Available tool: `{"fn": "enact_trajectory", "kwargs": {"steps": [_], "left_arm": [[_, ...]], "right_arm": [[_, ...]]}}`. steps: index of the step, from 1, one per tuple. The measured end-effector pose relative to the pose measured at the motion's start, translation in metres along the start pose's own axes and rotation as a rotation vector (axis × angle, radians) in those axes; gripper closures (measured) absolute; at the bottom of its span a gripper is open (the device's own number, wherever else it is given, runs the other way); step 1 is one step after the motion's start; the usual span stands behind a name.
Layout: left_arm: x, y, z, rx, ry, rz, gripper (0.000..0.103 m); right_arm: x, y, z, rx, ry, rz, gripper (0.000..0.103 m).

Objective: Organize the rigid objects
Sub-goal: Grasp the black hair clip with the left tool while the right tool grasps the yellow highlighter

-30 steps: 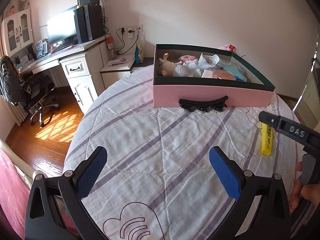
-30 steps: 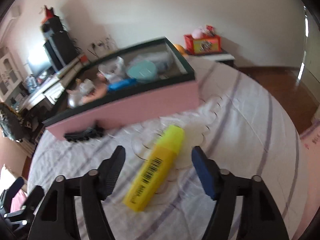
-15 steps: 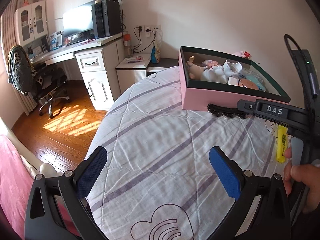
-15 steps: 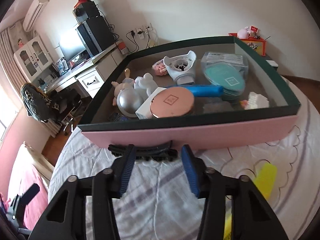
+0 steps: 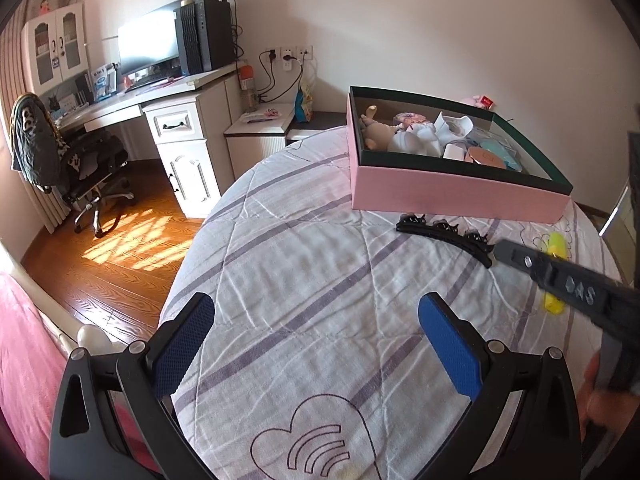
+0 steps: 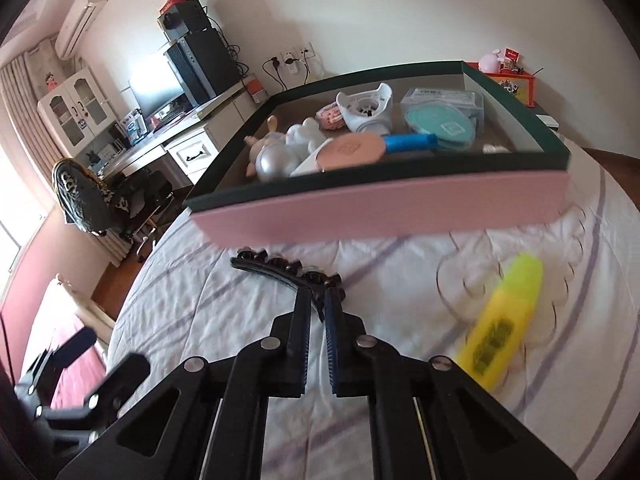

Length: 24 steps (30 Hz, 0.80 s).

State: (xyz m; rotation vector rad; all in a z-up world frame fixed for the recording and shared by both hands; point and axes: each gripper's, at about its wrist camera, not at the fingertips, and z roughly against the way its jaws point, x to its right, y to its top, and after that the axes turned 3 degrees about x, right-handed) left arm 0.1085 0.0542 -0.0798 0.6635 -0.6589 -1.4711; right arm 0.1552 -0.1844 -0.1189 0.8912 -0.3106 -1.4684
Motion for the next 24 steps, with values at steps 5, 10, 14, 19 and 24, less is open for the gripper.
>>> {"fn": "enact_trajectory", "kwargs": {"steps": [5, 10, 14, 19, 24], "left_arm": [[0.006, -0.005, 0.007, -0.008, -0.023, 0.009, 0.000], [0.028, -0.002, 0.010, -0.004, -0.048, -0.017, 0.000], [0.040, 0.005, 0.006, -0.008, -0.043, -0.016, 0.000], [0.049, 0.017, -0.010, -0.043, -0.038, 0.013, 0.000], [0.071, 0.028, -0.037, -0.100, -0.028, 0.002, 0.000]], "right_arm": [[-0.011, -0.031, 0.026, 0.008, -0.035, 0.021, 0.096], [0.001, -0.030, 0.049, 0.107, -0.254, 0.001, 0.041], [0.025, -0.023, 0.051, 0.104, -0.295, -0.077, 0.027], [0.046, -0.008, 0.019, 0.033, -0.305, -0.113, 0.026], [0.062, -0.006, 0.024, 0.039, -0.237, -0.074, 0.077]]}}
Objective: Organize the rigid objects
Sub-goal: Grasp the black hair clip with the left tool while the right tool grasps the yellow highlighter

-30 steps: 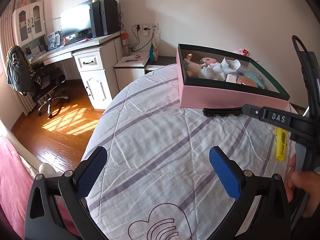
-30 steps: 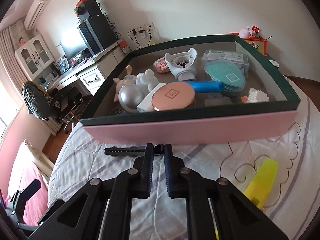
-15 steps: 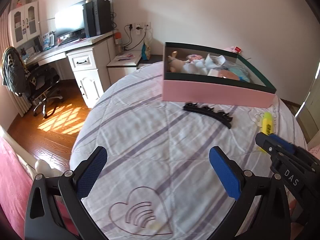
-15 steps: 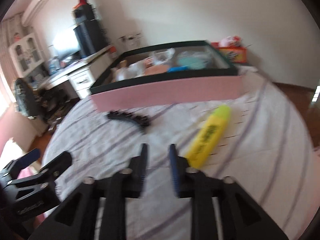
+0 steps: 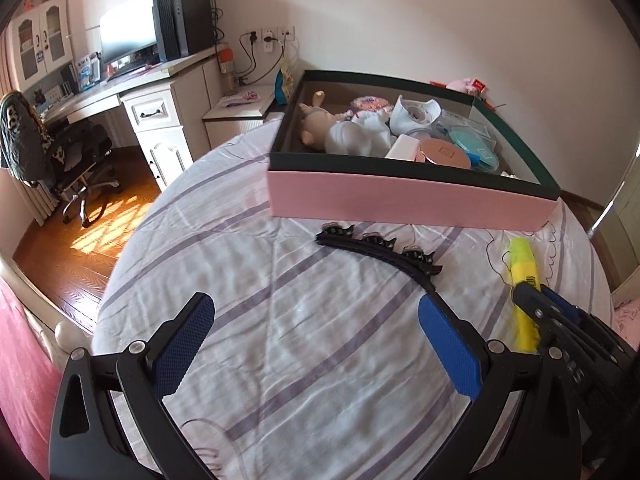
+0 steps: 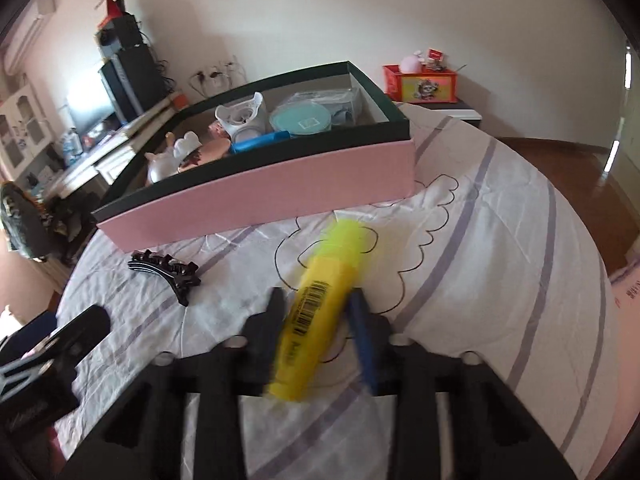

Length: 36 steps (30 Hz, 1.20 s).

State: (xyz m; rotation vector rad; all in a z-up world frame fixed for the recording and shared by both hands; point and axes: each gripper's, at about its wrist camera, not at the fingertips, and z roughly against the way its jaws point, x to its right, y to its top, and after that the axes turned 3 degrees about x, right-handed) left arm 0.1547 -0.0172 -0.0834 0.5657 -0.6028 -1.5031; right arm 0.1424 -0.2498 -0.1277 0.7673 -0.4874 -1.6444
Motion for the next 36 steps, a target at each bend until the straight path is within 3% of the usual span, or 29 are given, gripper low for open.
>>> {"fn": "enact_trajectory", "kwargs": {"steps": [7, 10, 13, 18, 21, 27, 31, 36], "left_arm": [[0.032, 0.024, -0.045, -0.081, 0.028, 0.031, 0.000], [0.037, 0.031, -0.062, -0.105, 0.090, 0.049, 0.000], [0.038, 0.033, -0.080, -0.153, 0.102, 0.068, 0.000], [0.032, 0.031, -0.077, -0.118, 0.075, 0.050, 0.001], [0.021, 0.023, -0.066, -0.092, 0.033, 0.021, 0.015], [-0.010, 0.008, -0.043, -0.039, -0.033, 0.008, 0.067], [-0.029, -0.002, -0.031, -0.036, -0.089, 0.031, 0.078], [-0.041, -0.025, -0.009, -0.033, -0.124, -0.006, 0.078]], "right_arm": [[0.023, 0.005, 0.004, 0.010, 0.055, 0.005, 0.080], [0.024, 0.005, 0.000, 0.000, 0.081, -0.008, 0.080], [0.026, 0.006, -0.008, -0.025, 0.104, -0.020, 0.080], [0.028, 0.004, -0.007, -0.026, 0.124, -0.033, 0.080], [0.026, 0.003, -0.006, -0.024, 0.122, -0.023, 0.080], [0.014, 0.000, 0.000, -0.015, 0.116, 0.035, 0.083], [0.006, -0.005, 0.001, -0.032, 0.133, 0.058, 0.083], [-0.004, -0.019, 0.008, -0.054, 0.174, 0.069, 0.083]]}}
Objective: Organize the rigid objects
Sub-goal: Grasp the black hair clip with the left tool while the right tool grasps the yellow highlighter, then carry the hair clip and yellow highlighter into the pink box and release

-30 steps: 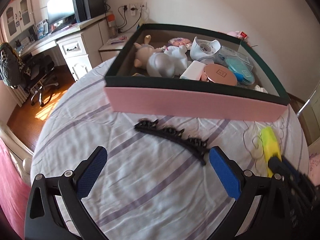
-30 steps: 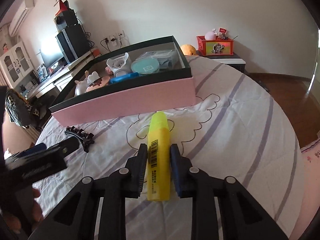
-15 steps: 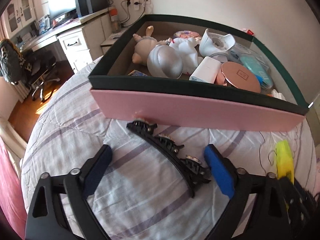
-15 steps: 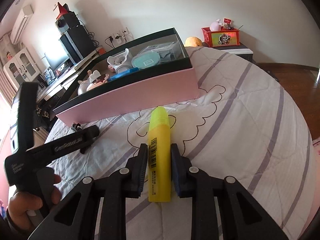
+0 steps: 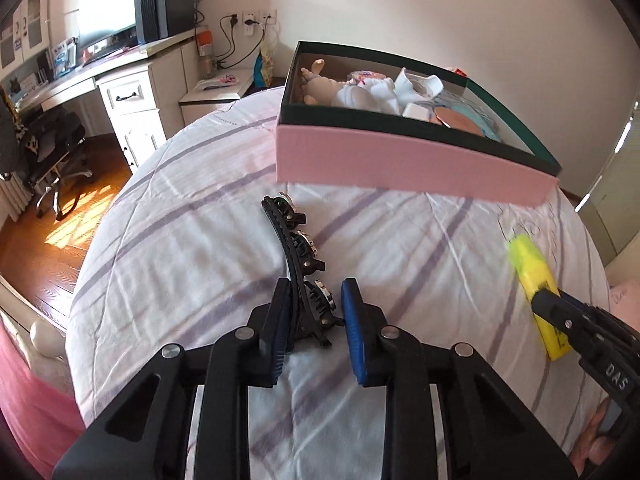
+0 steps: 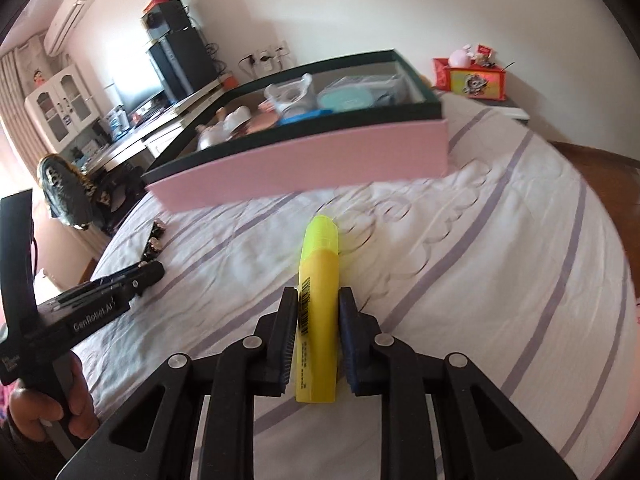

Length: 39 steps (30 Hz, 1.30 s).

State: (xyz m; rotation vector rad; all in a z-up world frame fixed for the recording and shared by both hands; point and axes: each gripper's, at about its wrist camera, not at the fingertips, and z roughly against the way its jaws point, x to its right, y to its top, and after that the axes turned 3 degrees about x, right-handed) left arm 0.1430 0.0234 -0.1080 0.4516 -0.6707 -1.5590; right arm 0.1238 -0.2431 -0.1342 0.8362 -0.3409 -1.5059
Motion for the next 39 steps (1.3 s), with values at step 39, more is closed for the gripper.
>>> {"fn": "enact_trajectory", "kwargs": {"steps": [39], "left_arm": [[0.071, -0.017, 0.154, 0.434, 0.002, -0.188, 0.083]], "right_arm": [[-0.063, -0.007, 0.143, 0.402, -0.053, 0.112, 0.088]]}}
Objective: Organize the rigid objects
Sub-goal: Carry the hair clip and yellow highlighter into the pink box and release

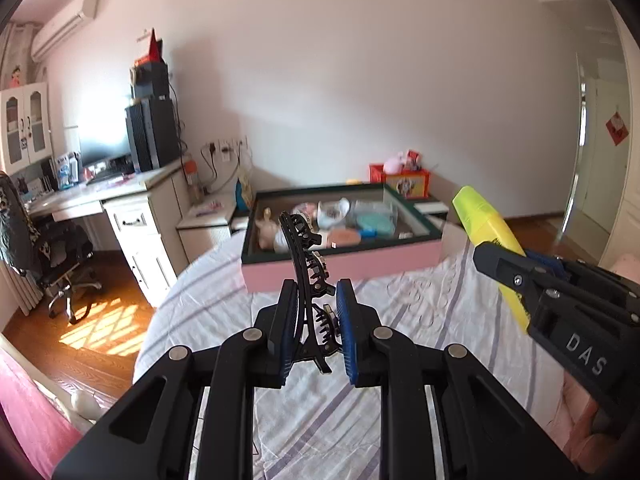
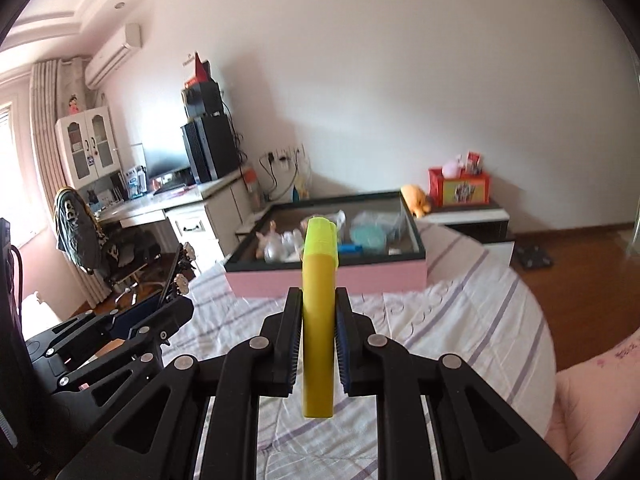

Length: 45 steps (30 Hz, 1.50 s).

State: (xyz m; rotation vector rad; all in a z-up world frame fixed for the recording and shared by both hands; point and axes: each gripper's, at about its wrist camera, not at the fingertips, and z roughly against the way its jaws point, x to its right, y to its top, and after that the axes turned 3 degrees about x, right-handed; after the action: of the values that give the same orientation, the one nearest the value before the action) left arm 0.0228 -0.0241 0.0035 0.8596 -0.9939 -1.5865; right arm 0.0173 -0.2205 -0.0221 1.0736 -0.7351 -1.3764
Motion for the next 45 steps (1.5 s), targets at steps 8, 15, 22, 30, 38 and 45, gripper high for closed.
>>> {"fn": "enact_trajectory", "kwargs": {"steps": [8, 15, 22, 30, 38, 45], "left_arm": [[0.001, 0.018, 0.031, 0.099, 0.010, 0.001, 0.083], [0.001, 0.032, 0.032, 0.133, 0.015, -0.009, 0.083], [0.003, 0.050, 0.015, 0.155, 0.014, -0.025, 0.083], [0.014, 0.093, -0.037, 0.198, 0.034, -0.074, 0.083], [0.006, 0.116, -0.152, 0.123, 0.091, -0.077, 0.083], [-0.007, 0.087, -0.240, -0.045, 0.093, -0.031, 0.083]], "right_arm": [[-0.011, 0.014, 0.026, 0.077, -0.001, 0.031, 0.088], [-0.010, 0.024, 0.028, 0.104, -0.006, 0.047, 0.088], [-0.007, 0.040, 0.015, 0.127, -0.025, 0.073, 0.088], [0.002, 0.085, -0.035, 0.153, -0.031, 0.093, 0.087], [0.026, 0.108, -0.127, 0.078, -0.053, 0.078, 0.087], [0.053, 0.078, -0.216, -0.088, -0.055, 0.026, 0.087]]}}
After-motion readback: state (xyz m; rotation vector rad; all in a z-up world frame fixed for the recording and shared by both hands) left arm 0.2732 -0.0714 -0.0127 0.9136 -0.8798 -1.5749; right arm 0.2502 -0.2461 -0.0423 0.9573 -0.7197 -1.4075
